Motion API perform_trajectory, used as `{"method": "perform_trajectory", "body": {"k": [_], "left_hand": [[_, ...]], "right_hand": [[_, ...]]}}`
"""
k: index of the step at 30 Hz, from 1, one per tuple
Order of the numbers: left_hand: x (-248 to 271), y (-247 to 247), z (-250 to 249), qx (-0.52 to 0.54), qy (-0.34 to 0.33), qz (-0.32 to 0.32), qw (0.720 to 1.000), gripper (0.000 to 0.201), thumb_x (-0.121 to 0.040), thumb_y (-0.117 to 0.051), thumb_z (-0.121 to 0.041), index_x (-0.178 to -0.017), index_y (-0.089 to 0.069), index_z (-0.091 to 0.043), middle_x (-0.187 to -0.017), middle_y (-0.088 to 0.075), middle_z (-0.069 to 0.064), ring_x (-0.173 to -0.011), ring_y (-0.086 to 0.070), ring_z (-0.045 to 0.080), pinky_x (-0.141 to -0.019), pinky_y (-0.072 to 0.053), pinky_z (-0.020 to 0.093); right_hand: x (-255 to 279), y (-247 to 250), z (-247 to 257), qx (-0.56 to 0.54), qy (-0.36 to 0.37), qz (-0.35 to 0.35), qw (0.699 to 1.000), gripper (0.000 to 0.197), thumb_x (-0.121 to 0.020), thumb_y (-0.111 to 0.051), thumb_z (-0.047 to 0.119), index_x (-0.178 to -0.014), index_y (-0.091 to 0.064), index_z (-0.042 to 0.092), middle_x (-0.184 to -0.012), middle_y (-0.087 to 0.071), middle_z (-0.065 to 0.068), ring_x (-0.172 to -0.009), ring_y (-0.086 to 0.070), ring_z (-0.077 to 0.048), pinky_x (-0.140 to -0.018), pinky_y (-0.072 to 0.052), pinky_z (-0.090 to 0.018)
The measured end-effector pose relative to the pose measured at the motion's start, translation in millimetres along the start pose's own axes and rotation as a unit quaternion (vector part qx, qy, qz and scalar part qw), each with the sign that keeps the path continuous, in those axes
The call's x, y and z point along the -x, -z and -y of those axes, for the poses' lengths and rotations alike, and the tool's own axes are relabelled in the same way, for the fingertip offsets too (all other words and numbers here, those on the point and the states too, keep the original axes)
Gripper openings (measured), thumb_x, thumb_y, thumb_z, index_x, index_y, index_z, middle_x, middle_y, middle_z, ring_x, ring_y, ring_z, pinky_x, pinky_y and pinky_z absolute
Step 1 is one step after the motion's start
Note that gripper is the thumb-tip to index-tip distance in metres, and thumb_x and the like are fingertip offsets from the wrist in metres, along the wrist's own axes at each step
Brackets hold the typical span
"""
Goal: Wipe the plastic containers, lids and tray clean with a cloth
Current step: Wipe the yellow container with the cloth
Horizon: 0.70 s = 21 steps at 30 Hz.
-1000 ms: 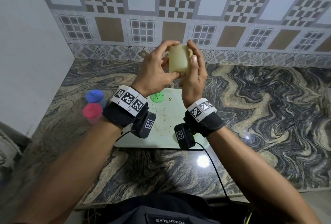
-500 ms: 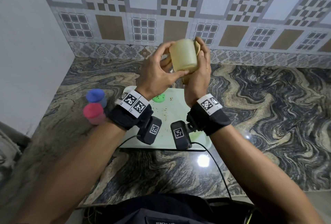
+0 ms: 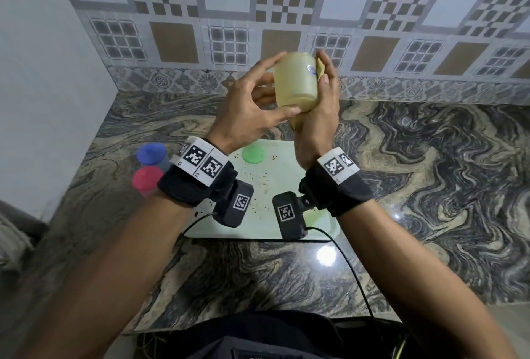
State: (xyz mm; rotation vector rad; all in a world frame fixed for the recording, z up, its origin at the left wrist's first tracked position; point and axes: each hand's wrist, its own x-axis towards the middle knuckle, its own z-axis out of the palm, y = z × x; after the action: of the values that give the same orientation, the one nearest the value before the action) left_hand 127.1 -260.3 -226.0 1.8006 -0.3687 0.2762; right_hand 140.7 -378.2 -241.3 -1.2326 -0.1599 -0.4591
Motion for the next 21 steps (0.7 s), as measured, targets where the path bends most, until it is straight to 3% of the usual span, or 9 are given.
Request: {"method": "perform_trajectory", "body": {"k": [3, 6, 8, 9, 12, 15, 17, 19, 21], "left_hand": [[-7, 8, -4, -0.023, 0.071, 0.045, 0.996, 0.077, -0.079, -0.067, -0.051, -0.147, -0.036, -0.032, -0.120, -0.063, 0.006, -0.102, -0.066, 0.016, -0.091, -0.055, 0.038], [-8, 0, -10, 0.027, 0.100, -0.011, 0.995, 0.078, -0.078, -0.070, -0.055, -0.144, -0.043, -0.023, -0.102, -0.073, 0.000, -0.091, -0.072, 0.013, -0.086, -0.057, 0.042], [-5, -5, -11, 0.071, 0.095, -0.026, 0.993, 0.076, -0.080, -0.075, -0.039, -0.144, -0.042, -0.016, -0.105, -0.073, 0.008, -0.090, -0.073, 0.016, -0.082, -0.059, 0.042], [-4, -6, -11, 0.096, 0.087, -0.016, 0.991, 0.075, -0.083, -0.074, -0.030, -0.146, -0.038, -0.015, -0.114, -0.070, 0.013, -0.094, -0.072, 0.019, -0.082, -0.059, 0.043], [-3, -1, -10, 0.142, 0.077, 0.032, 0.986, 0.074, -0.090, -0.066, -0.015, -0.151, -0.024, -0.020, -0.142, -0.050, 0.011, -0.107, -0.067, 0.021, -0.087, -0.057, 0.043], [-9, 2, -12, 0.091, 0.091, 0.061, 0.990, 0.075, -0.087, -0.067, -0.039, -0.150, -0.028, -0.029, -0.138, -0.055, 0.003, -0.114, -0.063, 0.016, -0.097, -0.052, 0.041], [-10, 3, -14, 0.023, 0.085, 0.037, 0.995, 0.086, -0.076, -0.071, -0.056, -0.149, -0.032, -0.031, -0.129, -0.061, 0.002, -0.113, -0.062, 0.010, -0.096, -0.053, 0.037], [-8, 1, -12, 0.013, 0.060, -0.001, 0.998, 0.089, -0.074, -0.076, -0.051, -0.149, -0.033, -0.027, -0.133, -0.059, 0.006, -0.110, -0.063, 0.006, -0.092, -0.055, 0.034], [-6, 1, -10, 0.067, 0.053, -0.004, 0.996, 0.085, -0.079, -0.077, -0.038, -0.150, -0.031, -0.025, -0.137, -0.056, 0.011, -0.110, -0.064, 0.008, -0.091, -0.056, 0.037]], "right_hand": [[0, 4, -1, -0.026, 0.014, 0.005, 1.000, 0.034, -0.104, -0.032, 0.013, -0.134, -0.047, 0.008, -0.142, -0.048, -0.015, -0.123, -0.053, -0.027, -0.098, -0.051, -0.041], [6, -2, 0, 0.013, 0.060, -0.001, 0.998, 0.035, -0.105, -0.031, 0.007, -0.137, -0.043, 0.000, -0.143, -0.046, -0.014, -0.133, -0.046, -0.016, -0.112, -0.040, -0.038], [9, -2, 0, 0.011, 0.073, -0.004, 0.997, 0.035, -0.105, -0.028, 0.004, -0.137, -0.042, -0.001, -0.140, -0.047, -0.011, -0.128, -0.048, -0.007, -0.106, -0.042, -0.028], [9, -2, 1, 0.000, 0.065, -0.005, 0.998, 0.035, -0.106, -0.026, 0.004, -0.137, -0.042, 0.000, -0.139, -0.047, -0.011, -0.125, -0.051, -0.009, -0.102, -0.046, -0.030], [3, 2, 5, 0.001, 0.037, 0.001, 0.999, 0.034, -0.105, -0.028, 0.012, -0.135, -0.045, 0.008, -0.137, -0.050, -0.013, -0.119, -0.055, -0.035, -0.094, -0.050, -0.052], [7, 3, 3, -0.003, 0.030, 0.019, 0.999, 0.036, -0.105, -0.028, 0.012, -0.138, -0.042, 0.005, -0.139, -0.050, -0.016, -0.124, -0.051, -0.039, -0.101, -0.046, -0.057], [11, 0, 3, -0.005, 0.053, 0.028, 0.998, 0.036, -0.105, -0.027, 0.009, -0.139, -0.040, 0.003, -0.142, -0.046, -0.019, -0.131, -0.045, -0.038, -0.108, -0.038, -0.060], [12, -2, 5, 0.002, 0.065, 0.025, 0.998, 0.036, -0.106, -0.026, 0.007, -0.139, -0.039, 0.001, -0.139, -0.048, -0.018, -0.127, -0.050, -0.031, -0.107, -0.043, -0.053], [8, 1, 8, 0.054, 0.039, 0.005, 0.998, 0.035, -0.107, -0.026, 0.013, -0.137, -0.042, 0.006, -0.128, -0.056, -0.010, -0.106, -0.060, -0.025, -0.086, -0.054, -0.043]]}}
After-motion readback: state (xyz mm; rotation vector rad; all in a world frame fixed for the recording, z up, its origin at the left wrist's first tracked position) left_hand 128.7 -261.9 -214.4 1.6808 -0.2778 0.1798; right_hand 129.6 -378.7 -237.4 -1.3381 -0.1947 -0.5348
